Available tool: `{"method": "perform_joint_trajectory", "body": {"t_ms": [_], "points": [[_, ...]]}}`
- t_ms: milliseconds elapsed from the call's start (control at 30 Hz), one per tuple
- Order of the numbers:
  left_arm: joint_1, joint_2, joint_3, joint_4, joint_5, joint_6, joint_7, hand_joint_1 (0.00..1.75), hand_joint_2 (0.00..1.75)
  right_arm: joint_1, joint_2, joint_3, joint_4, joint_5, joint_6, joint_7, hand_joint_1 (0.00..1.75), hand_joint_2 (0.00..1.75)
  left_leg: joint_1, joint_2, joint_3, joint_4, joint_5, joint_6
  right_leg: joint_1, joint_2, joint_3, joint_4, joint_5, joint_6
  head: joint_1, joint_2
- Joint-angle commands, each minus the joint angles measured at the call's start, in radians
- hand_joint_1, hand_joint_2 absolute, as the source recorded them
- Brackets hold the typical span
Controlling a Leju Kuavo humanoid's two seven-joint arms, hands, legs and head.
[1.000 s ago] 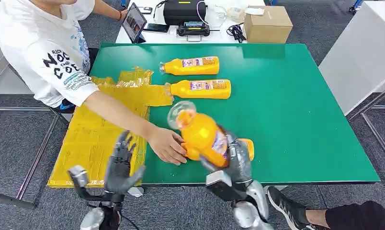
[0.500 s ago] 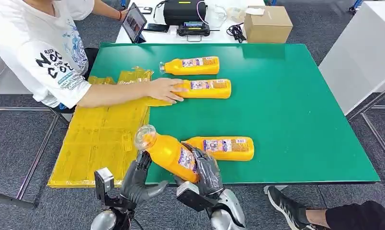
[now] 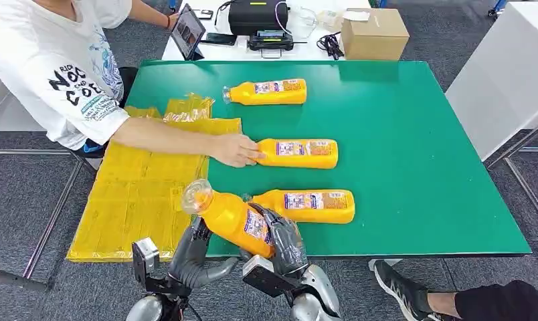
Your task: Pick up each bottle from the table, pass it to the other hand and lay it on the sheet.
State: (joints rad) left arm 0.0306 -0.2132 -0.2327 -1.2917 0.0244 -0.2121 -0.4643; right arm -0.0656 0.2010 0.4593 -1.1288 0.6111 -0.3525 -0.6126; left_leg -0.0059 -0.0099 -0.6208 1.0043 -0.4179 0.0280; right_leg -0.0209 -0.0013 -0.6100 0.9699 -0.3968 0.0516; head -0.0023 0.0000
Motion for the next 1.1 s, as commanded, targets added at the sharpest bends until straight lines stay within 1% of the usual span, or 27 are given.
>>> {"method": "perform_joint_trajectory", "body": {"t_ms": [33,67,100,133,200,267,300,333,367,400,433,500,533,567,700,767,800,867,900,933,967,1000,1033,1100], "points": [[-0.059,0.032,-0.006,0.116,0.015,-0.027,0.008,0.0,1.75,-0.075,0.014,0.056,0.147,0.021,-0.004,0.003,1.75,1.75,0.001,0.002,0.004,-0.001,-0.001,-0.001,0.001,0.001,0.004,-0.002,0.0,-0.002,0.0,0.0],[-0.062,0.026,0.0,0.118,0.006,-0.016,0.005,0.0,1.75,-0.076,0.017,0.07,0.16,0.042,-0.022,0.002,1.75,1.75,0.001,0.002,0.008,-0.002,-0.002,-0.002,0.002,0.002,0.007,-0.002,-0.001,-0.003,0.0,0.0],[-0.066,0.023,0.004,0.121,0.019,-0.035,0.005,0.0,1.75,-0.079,0.021,0.091,0.188,0.047,-0.011,0.004,1.75,1.75,0.001,0.002,0.005,-0.001,-0.001,-0.002,0.001,0.001,0.005,-0.002,-0.001,-0.002,0.0,0.0],[-0.067,0.022,0.006,0.121,0.019,-0.034,0.005,0.0,1.75,-0.077,0.024,0.096,0.199,0.049,-0.014,0.007,1.75,1.75,0.002,0.002,0.008,-0.001,-0.002,-0.002,0.002,0.001,0.008,-0.002,-0.002,-0.003,0.0,0.0],[-0.068,0.015,0.022,0.117,0.03,-0.032,0.009,0.0,1.75,-0.08,0.048,0.118,0.261,0.043,-0.02,-0.011,1.75,1.75,0.001,0.002,0.005,-0.001,-0.002,-0.002,0.002,0.001,0.005,-0.002,-0.001,-0.002,0.0,0.0],[-0.066,0.013,0.025,0.112,0.053,-0.053,0.013,0.0,1.75,-0.088,0.057,0.138,0.293,0.04,-0.025,-0.02,1.75,1.75,0.003,0.003,0.01,-0.001,-0.004,-0.003,0.003,0.002,0.009,-0.002,-0.003,-0.004,0.0,0.0],[-0.067,0.009,0.027,0.115,0.064,-0.058,0.019,0.0,1.75,-0.097,0.063,0.165,0.307,0.045,-0.009,-0.029,1.75,1.75,0.002,0.002,0.006,-0.001,-0.002,-0.002,0.002,0.001,0.006,-0.002,-0.001,-0.002,0.0,0.0],[-0.069,0.007,0.027,0.122,0.067,-0.054,0.023,0.0,1.75,-0.097,0.075,0.166,0.315,0.013,0.019,-0.033,1.75,1.75,0.001,0.002,0.003,-0.001,-0.001,-0.001,0.001,0.001,0.003,-0.001,0.0,-0.001,0.0,0.0],[-0.071,0.003,0.025,0.128,0.08,-0.062,0.031,0.0,1.75,-0.101,0.077,0.178,0.321,0.02,0.01,-0.028,1.75,1.75,0.002,0.003,0.007,-0.001,-0.002,-0.002,0.002,0.002,0.006,-0.001,-0.002,-0.002,0.0,0.0],[-0.067,0.003,0.017,0.132,0.085,-0.061,0.036,0.0,1.75,-0.104,0.081,0.188,0.339,0.011,0.019,-0.021,1.75,1.75,0.001,0.002,0.005,-0.001,-0.002,-0.002,0.001,0.001,0.005,-0.001,-0.001,-0.002,0.0,0.0],[-0.066,0.005,0.001,0.132,0.074,-0.057,0.041,0.0,1.75,-0.105,0.08,0.198,0.346,0.013,0.018,-0.025,1.75,1.75,0.002,0.003,0.008,-0.001,-0.003,-0.002,0.002,0.002,0.007,-0.001,-0.002,-0.003,0.0,0.0],[-0.067,0.001,-0.009,0.14,0.077,-0.058,0.042,0.0,1.75,-0.106,0.081,0.214,0.366,0.016,0.028,-0.028,1.75,1.75,0.001,0.001,0.004,-0.001,-0.001,-0.001,0.001,0.0,0.004,-0.001,-0.001,-0.002,0.0,0.0],[-0.07,0.001,-0.011,0.143,0.077,-0.056,0.042,0.0,1.75,-0.107,0.079,0.219,0.372,0.016,0.03,-0.033,1.75,1.75,0.002,0.001,0.006,0.0,-0.002,-0.002,0.002,0.0,0.006,-0.001,-0.002,-0.002,0.001,0.0],[-0.073,0.0,-0.01,0.147,0.079,-0.051,0.041,0.0,1.75,-0.107,0.078,0.223,0.377,0.01,0.036,-0.037,1.75,1.75,0.001,0.0,0.004,-0.001,-0.001,-0.001,0.001,0.0,0.004,-0.001,-0.001,-0.002,0.0,0.0],[-0.089,-0.003,0.005,0.164,0.088,-0.034,0.037,0.0,1.75,-0.115,0.073,0.261,0.383,0.022,0.063,-0.044,1.75,1.75,0.003,0.001,0.012,0.001,-0.005,-0.003,0.004,0.0,0.012,-0.001,-0.005,-0.005,0.0,0.0],[-0.094,-0.008,0.018,0.17,0.107,-0.036,0.032,0.0,1.75,-0.118,0.074,0.281,0.393,0.028,0.08,-0.04,1.75,1.75,0.003,0.0,0.011,0.0,-0.005,-0.003,0.003,-0.001,0.011,-0.001,-0.004,-0.004,0.0,0.0],[-0.097,-0.009,0.021,0.171,0.116,-0.039,0.031,0.0,1.75,-0.121,0.076,0.289,0.403,0.034,0.077,-0.035,1.75,1.75,0.001,0.0,0.005,-0.001,-0.002,-0.002,0.002,-0.001,0.005,-0.001,-0.002,-0.002,0.0,0.0],[-0.095,-0.005,0.014,0.159,0.124,-0.058,0.022,0.0,1.75,-0.125,0.078,0.293,0.414,0.026,0.068,-0.037,1.75,1.75,0.003,0.0,0.009,0.001,-0.004,-0.003,0.003,-0.001,0.009,0.0,-0.004,-0.004,0.0,0.0],[-0.091,-0.005,0.014,0.155,0.132,-0.067,0.023,0.0,1.75,-0.128,0.079,0.29,0.417,0.02,0.067,-0.036,1.75,1.75,0.002,-0.001,0.006,-0.001,-0.002,-0.002,0.002,-0.002,0.006,-0.001,-0.002,-0.002,0.0,0.0],[-0.088,-0.005,0.012,0.151,0.132,-0.067,0.022,1.15,1.75,-0.129,0.078,0.29,0.417,0.022,0.061,-0.035,1.75,1.75,0.003,-0.001,0.008,0.0,-0.003,-0.003,0.003,-0.002,0.008,-0.001,-0.003,-0.003,0.0,0.0],[-0.084,-0.005,0.01,0.144,0.15,-0.093,0.014,1.75,1.75,-0.129,0.077,0.287,0.416,0.018,0.061,-0.037,1.75,1.75,0.001,-0.001,0.004,-0.001,-0.001,-0.001,0.001,-0.002,0.004,-0.001,-0.002,-0.002,0.0,0.0],[-0.079,-0.003,0.001,0.128,0.16,-0.123,-0.007,1.75,1.75,-0.129,0.076,0.286,0.411,0.017,0.06,-0.037,1.75,1.75,0.002,-0.001,0.005,0.0,-0.002,-0.002,0.002,-0.002,0.006,-0.001,-0.002,-0.002,0.0,0.0],[-0.079,-0.003,0.001,0.128,0.16,-0.123,-0.007,1.75,1.75,-0.129,0.076,0.286,0.411,0.017,0.06,-0.037,1.75,1.75,0.001,0.0,0.003,0.0,-0.001,-0.001,0.001,-0.001,0.003,-0.001,-0.001,-0.001,0.0,0.0],[-0.081,-0.007,0.0,0.127,0.159,-0.12,-0.005,1.75,1.75,-0.131,0.076,0.285,0.41,0.017,0.06,-0.037,1.75,1.75,0.002,-0.001,0.007,0.001,-0.003,-0.002,0.003,-0.002,0.007,-0.001,-0.003,-0.003,0.0,0.0]]}}
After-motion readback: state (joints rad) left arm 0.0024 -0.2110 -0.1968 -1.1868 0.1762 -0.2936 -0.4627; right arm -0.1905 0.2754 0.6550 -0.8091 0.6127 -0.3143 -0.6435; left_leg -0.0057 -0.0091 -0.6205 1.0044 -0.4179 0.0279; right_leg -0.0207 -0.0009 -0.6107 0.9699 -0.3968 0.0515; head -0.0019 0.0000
